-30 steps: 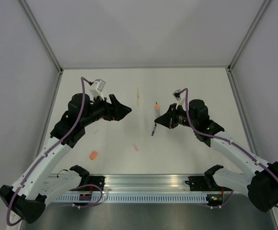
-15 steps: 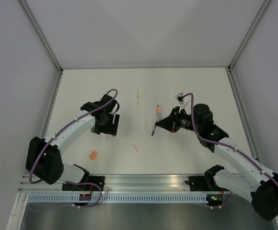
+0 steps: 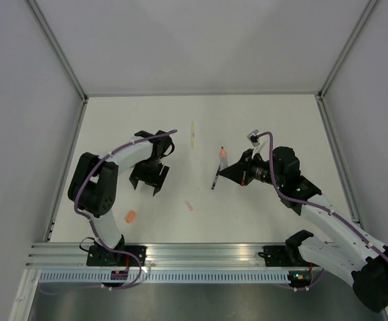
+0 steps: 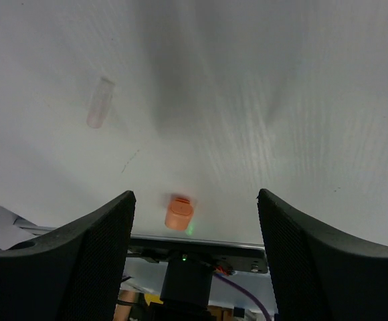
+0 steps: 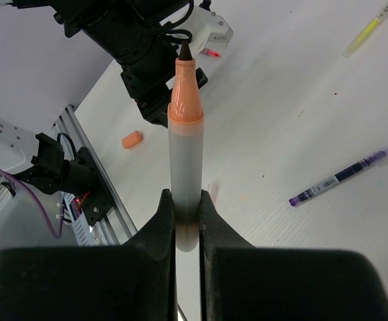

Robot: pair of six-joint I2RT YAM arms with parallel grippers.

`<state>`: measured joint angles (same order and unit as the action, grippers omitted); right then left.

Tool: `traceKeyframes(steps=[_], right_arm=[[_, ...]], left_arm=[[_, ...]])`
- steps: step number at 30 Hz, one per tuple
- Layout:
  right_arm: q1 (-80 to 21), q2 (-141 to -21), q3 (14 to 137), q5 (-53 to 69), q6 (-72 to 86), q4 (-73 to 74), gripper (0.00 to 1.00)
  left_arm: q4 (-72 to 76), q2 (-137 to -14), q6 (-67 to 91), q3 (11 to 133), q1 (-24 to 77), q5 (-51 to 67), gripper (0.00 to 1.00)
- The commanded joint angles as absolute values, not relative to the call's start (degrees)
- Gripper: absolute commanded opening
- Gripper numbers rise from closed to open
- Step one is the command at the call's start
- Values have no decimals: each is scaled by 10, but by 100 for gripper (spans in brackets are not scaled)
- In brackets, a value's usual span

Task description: Insert the pens into the pen caps

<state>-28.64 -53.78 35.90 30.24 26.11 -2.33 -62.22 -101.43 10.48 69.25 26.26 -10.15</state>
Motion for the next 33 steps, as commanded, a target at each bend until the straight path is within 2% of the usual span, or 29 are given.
traceKeyframes(steps=[1, 5, 10, 14, 17, 19, 22, 27, 29, 33], right_arm=[[-286, -531, 356, 296, 250, -34, 0], [-287, -528, 359, 295, 249, -33, 0], [-287, -526, 360, 300, 251, -33, 0], [-286, -525, 359, 300, 250, -34, 0], [-287, -526, 358, 296, 250, -34, 0], [-286, -527, 359, 299, 252, -36, 0], [-286, -527, 359, 300, 256, -40, 0], [-286, -530, 356, 304, 258, -44, 0], [-286, -531, 357, 305, 259, -45, 0], [-287, -533, 358, 304, 259, -45, 0]], left_arm=[[-655, -1037, 50, 709, 233, -120, 78], [-657, -1060, 17, 717, 225, -131, 75], [-693, -1063, 30, 755, 226, -256, 73], [-700, -1046, 3, 754, 225, -208, 74], [-744, -1070, 42, 792, 225, -382, 73], [-734, -1069, 99, 816, 225, -383, 72], [-683, -1023, 184, 829, 225, -296, 74], [-659, -965, 337, 827, 225, -234, 78], [-664, -927, 414, 809, 225, -240, 82], [-744, -891, 640, 784, 224, -236, 80]])
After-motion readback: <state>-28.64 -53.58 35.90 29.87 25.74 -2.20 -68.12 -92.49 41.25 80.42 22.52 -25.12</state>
